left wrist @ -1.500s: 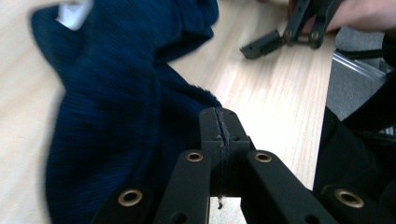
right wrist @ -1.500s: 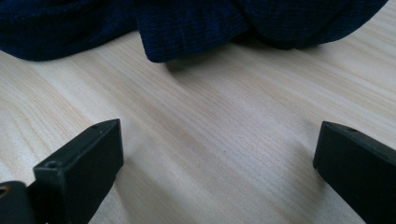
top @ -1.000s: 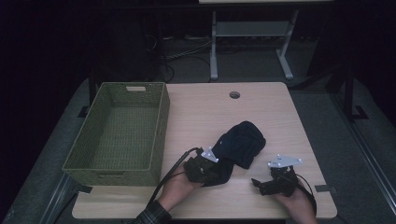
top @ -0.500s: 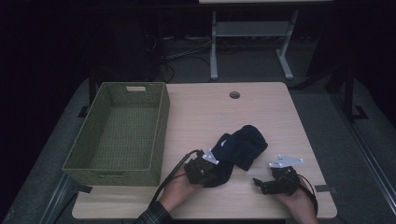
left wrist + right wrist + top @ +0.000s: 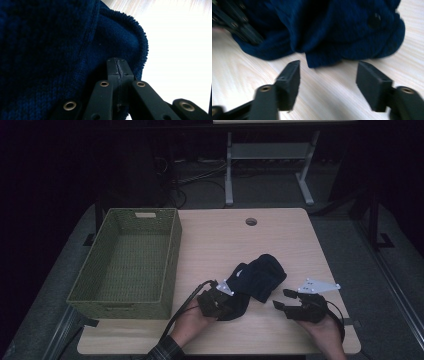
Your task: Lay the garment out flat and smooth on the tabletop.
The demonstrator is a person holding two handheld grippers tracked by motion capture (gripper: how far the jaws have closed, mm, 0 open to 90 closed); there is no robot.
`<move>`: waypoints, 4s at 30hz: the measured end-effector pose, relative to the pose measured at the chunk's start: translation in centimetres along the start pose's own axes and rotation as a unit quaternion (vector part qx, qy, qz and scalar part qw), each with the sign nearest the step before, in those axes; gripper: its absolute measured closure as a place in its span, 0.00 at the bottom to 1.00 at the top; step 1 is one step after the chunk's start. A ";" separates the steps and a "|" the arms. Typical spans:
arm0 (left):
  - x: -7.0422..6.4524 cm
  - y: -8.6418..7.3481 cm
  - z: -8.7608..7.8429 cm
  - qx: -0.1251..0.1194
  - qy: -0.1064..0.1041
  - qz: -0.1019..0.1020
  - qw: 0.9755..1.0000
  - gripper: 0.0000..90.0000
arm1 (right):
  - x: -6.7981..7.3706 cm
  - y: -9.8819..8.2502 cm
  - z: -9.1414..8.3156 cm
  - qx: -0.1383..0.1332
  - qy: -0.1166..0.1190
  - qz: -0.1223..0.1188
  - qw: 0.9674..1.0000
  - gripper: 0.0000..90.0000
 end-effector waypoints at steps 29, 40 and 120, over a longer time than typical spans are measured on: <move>0.0 0.1 0.0 0.003 0.000 -0.002 1.000 1.00 | -0.5 5.9 1.2 -0.013 0.004 -0.016 1.000 0.97; 0.2 0.1 0.0 -0.002 -0.009 -0.007 1.000 1.00 | -0.8 9.8 1.7 -0.009 -0.002 -0.028 1.000 0.97; 0.7 0.1 0.1 0.000 -0.035 -0.011 0.999 1.00 | -3.1 18.6 9.9 0.037 0.021 -0.053 0.998 0.90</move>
Point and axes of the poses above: each handheld gripper's, and its own axes: z roughly forward along the jaws, y roughly out of its top, x roughly to its left, the point moved 2 cm from there along z, roughly forward along the jaws, and after that the axes turned 7 degrees about x, right-handed, at the moved point
